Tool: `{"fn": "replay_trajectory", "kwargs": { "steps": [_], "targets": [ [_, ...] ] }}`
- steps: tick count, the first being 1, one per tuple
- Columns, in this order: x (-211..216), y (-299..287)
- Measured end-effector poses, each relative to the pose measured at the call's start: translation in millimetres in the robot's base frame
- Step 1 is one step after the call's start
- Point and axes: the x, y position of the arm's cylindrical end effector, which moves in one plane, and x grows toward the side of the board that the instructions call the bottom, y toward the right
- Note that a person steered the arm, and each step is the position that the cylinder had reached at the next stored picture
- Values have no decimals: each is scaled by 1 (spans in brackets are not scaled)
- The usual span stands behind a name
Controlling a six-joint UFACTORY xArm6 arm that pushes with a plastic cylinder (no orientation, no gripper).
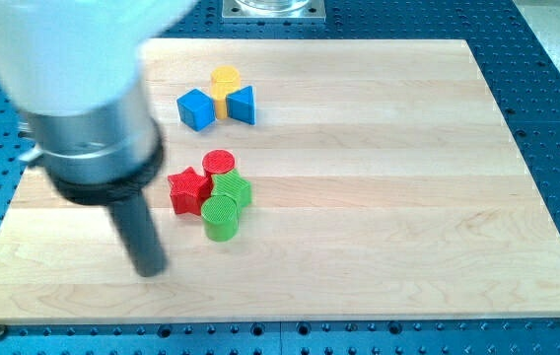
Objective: Separate the green blocks
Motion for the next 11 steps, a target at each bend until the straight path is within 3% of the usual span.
{"fn": "replay_trajectory", "kwargs": {
  "steps": [1, 2, 5, 6, 7, 9, 10, 11],
  "targets": [
    [-32, -12],
    [-41, 26],
    [-20, 82],
    [-31, 94],
    [-70, 100],
    [-20, 94],
    [-27, 147],
    [-80, 185]
  ]
}}
